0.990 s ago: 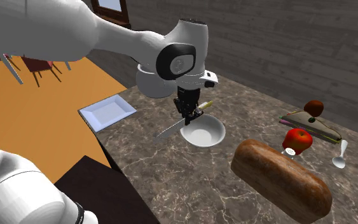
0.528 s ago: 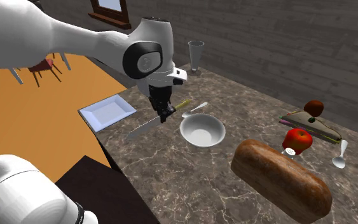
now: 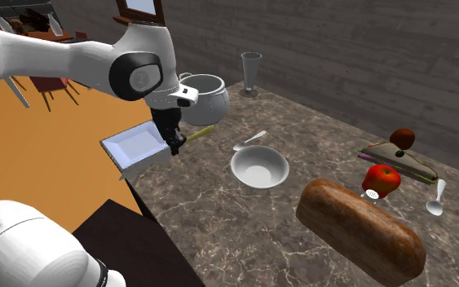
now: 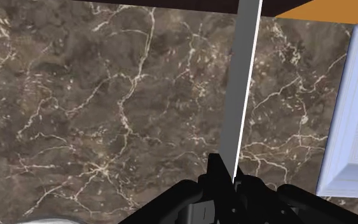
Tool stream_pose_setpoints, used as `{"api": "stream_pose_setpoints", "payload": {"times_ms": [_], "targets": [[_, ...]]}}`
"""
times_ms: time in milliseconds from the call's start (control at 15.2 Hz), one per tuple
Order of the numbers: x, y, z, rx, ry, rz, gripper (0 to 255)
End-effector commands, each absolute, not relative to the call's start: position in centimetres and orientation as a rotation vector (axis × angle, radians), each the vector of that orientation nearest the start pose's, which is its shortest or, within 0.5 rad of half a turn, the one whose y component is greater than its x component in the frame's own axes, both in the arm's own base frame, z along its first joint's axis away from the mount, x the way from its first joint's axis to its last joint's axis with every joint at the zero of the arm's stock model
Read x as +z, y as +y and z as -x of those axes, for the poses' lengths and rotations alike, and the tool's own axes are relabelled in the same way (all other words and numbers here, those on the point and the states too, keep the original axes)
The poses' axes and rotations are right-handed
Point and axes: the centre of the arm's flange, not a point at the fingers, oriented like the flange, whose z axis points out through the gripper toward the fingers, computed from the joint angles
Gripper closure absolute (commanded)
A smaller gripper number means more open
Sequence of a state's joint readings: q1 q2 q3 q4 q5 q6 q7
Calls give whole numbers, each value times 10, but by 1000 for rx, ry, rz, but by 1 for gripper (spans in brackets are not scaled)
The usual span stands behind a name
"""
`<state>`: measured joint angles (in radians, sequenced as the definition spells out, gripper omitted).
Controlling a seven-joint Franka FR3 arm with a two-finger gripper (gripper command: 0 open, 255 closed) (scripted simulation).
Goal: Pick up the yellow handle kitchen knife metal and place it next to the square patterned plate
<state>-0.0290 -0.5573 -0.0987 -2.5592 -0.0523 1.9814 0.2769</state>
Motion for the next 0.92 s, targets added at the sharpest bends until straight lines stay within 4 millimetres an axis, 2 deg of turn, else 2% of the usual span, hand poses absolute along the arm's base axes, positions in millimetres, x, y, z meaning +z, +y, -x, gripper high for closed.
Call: {"api": "stream_pose_setpoints", "payload": {"times_ms": [0,66,132,858], "targets": [[450,-28,-361,35,576,3086,255],[450,-15,-356,35,576,3086,255],[450,5,-349,35,576,3086,255],[392,5,-349,35,576,3086,255]]}}
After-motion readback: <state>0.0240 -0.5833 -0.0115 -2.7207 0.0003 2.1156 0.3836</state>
